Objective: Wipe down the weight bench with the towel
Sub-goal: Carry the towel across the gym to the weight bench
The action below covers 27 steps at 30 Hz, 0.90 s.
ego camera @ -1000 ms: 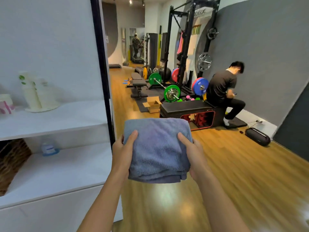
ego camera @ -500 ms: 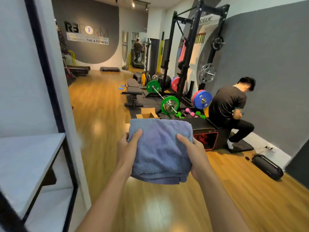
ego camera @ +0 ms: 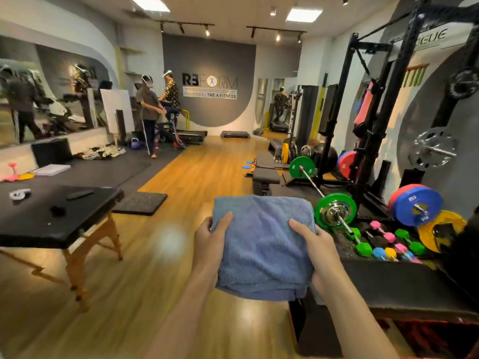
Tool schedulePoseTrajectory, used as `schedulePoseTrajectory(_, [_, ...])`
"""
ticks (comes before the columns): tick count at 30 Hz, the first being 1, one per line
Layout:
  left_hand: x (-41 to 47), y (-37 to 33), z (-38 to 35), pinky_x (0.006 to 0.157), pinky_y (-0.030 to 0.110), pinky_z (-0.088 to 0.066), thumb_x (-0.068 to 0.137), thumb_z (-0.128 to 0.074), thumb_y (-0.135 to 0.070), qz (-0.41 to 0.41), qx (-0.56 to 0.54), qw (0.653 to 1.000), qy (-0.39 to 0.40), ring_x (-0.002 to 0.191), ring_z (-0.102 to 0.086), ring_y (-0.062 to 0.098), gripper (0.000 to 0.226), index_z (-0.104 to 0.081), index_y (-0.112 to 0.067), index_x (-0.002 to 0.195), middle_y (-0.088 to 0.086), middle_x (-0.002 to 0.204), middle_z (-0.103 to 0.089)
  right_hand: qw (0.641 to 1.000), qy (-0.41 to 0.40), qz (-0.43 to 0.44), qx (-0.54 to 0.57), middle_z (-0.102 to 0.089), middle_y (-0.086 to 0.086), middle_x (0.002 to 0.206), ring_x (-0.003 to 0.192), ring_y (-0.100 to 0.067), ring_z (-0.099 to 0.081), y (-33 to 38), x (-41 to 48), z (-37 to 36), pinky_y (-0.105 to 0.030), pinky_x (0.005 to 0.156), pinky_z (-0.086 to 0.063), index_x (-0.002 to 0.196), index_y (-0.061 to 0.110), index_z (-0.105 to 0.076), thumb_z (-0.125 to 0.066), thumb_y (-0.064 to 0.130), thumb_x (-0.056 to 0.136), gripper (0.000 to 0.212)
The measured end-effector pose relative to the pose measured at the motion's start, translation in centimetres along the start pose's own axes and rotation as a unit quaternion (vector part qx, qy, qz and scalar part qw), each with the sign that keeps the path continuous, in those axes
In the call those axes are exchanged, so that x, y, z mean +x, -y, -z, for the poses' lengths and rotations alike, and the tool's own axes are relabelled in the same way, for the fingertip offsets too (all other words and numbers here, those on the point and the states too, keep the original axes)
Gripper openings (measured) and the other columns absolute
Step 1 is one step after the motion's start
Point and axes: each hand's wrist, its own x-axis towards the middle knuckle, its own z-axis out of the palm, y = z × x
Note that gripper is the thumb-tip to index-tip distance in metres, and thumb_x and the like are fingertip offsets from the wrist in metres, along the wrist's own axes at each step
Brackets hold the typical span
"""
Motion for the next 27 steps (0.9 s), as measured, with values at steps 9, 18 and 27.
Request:
schedulePoseTrajectory(9, [37.0, 2.8, -7.3, 0.072, 0.034, -0.056, 0.089, -0.065, -0.033, -0.036, 0.004, 0.999, -0.012, 0.084, -0.071, 0.017, 0.021, -0.068, -0.014, 0.098, 0.0, 0.092, -0.074, 0.999, 0.026, -0.013, 0.025, -0.077, -0.006, 0.097, 0.091, -0.028, -0.073, 0.0, 36.8, -11.0, -0.051, 0.088, -0.057, 0.109, 0.015, -0.069, -0.075, 0.031, 0.082, 0.032])
schedulePoseTrajectory(18, [74.2, 8.0, -15.0, 0.069, 0.034, -0.056, 0.088, -0.066, -0.034, -0.035, 0.024, 0.999, -0.013, 0.082, -0.071, 0.018, 0.024, -0.067, -0.011, 0.095, 0.004, 0.094, -0.073, 0.996, 0.077, -0.034, 0.036, -0.077, -0.005, 0.095, 0.085, -0.025, -0.075, -0.5, 73.8, -20.8, -0.038, 0.071, -0.057, 0.108, 0.015, -0.069, -0.078, 0.03, 0.079, 0.034])
schedulePoseTrajectory(27, [111.8, 10.0, -20.3, 0.078, 0.038, -0.058, 0.088, -0.066, -0.035, -0.04, 0.02, 0.999, -0.031, 0.087, -0.072, 0.018, 0.025, -0.067, -0.014, 0.1, 0.002, 0.099, -0.073, 0.99, 0.109, -0.06, 0.063, -0.077, -0.01, 0.097, 0.086, -0.03, -0.074, -0.2, 110.0, -34.4, -0.044, 0.078, -0.058, 0.107, 0.011, -0.071, -0.078, 0.028, 0.078, 0.034])
